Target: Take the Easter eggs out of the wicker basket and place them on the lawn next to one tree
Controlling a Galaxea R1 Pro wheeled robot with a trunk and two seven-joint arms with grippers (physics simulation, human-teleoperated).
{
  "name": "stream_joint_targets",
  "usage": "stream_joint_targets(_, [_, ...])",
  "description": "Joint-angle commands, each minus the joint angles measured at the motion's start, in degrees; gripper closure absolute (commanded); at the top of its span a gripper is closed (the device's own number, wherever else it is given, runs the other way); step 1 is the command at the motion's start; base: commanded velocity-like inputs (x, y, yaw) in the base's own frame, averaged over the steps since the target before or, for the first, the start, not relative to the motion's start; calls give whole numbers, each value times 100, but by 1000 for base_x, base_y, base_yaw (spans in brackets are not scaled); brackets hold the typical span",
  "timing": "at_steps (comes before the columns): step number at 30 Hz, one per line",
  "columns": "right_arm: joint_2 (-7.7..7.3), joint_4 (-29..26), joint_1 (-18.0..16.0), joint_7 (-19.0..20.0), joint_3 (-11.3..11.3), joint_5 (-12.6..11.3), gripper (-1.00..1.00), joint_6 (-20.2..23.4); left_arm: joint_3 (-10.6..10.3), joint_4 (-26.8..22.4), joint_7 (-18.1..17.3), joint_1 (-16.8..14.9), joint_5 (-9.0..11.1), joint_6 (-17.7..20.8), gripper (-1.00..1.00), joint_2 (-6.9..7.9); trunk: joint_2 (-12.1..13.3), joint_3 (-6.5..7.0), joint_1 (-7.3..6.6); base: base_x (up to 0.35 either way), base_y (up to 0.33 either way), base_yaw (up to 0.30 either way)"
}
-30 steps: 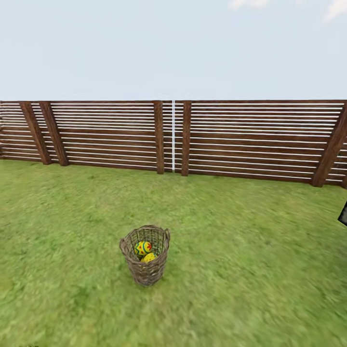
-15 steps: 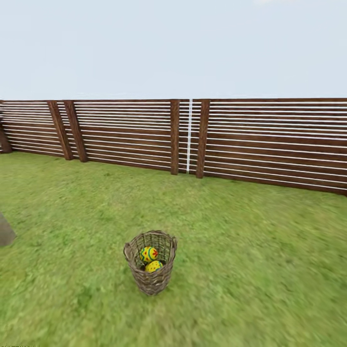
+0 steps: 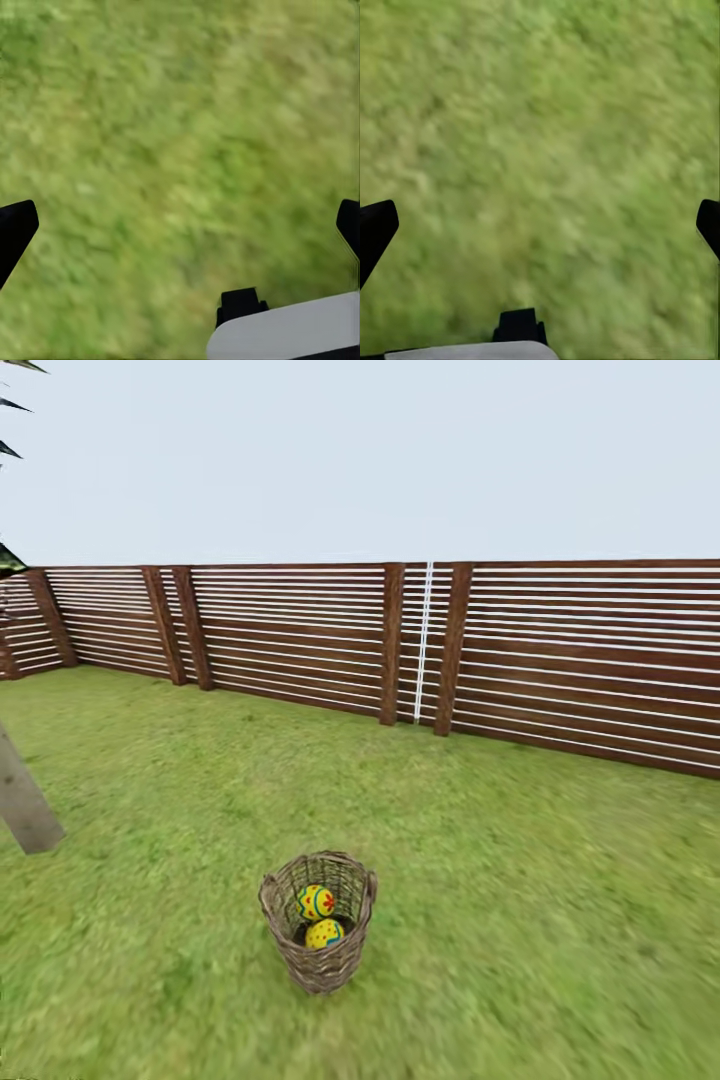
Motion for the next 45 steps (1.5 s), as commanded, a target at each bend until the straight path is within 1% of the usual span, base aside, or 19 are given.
stream_joint_targets(1, [0, -7, 3, -5, 5, -24, -100, -8, -30, -6, 57, 2, -59, -1, -100, 5, -2, -6, 3, 231, -228, 216])
stream_joint_targets(7, [0, -15, 3, -2, 5, -24, -100, -8, -31, -6, 57, 3, -59, -7, -100, 5, -2, -24, 3, 189, -197, 216])
stream_joint_targets(13, [0, -16, 3, -1, 4, -24, -100, -8, -31, -13, 57, 0, -59, -10, -100, 13, -2, -40, 3, 61, -27, 177])
stream_joint_targets(20, [0, -14, 3, -5, 4, -24, -100, -8, -31, -14, 57, 1, -56, -10, -100, 14, -2, -42, 3, 242, -1, 20])
stream_joint_targets(32, [-5, 0, 3, -14, 4, -24, -100, -5, -17, -77, 63, 2, -17, -92, -100, 3, -2, -42, 3, 42, -22, 0])
stream_joint_targets(34, [-7, -4, 3, -14, 6, -20, -100, -7, -15, -162, 49, 2, -8, -95, -100, -1, -2, -42, 3, 6, -5, 0])
stream_joint_targets(37, [-9, -7, 3, -14, 11, -13, -100, -8, -20, -495, 10, 2, 0, -93, -100, 14, -2, -42, 3, 2, -2, 0])
stream_joint_targets(39, [-9, -4, 3, -15, 13, -9, -100, -8, 4, -732, -256, 4, 22, -90, -100, 40, -2, -42, 3, 0, 0, 0])
stream_joint_targets(40, [-11, 1, 3, -18, 13, -8, -100, -8, 20, -813, -461, 5, 41, -90, -100, 48, -2, -42, 3, 0, 0, 0])
stream_joint_targets(41, [-19, 6, 3, -18, 13, -7, -100, -8, 89, -955, -846, 2, 101, -89, -100, 62, -2, -42, 3, 0, 0, 0])
stream_joint_targets(42, [-21, 7, 3, -18, 13, -7, -100, -8, 169, -1047, -1105, 1, 161, -89, -100, 67, -2, -42, 3, 0, 0, 0])
stream_joint_targets(44, [-25, 9, 3, -16, 13, -7, -100, -8, 423, -1225, -1695, 2, 314, -89, -100, 76, -2, -42, 3, 0, 0, 0])
stream_joint_targets(45, [-26, 10, 3, -17, 13, -6, -100, -8, 670, -1367, -2238, 4, 432, -80, -100, 77, -2, -42, 3, 0, 0, 0])
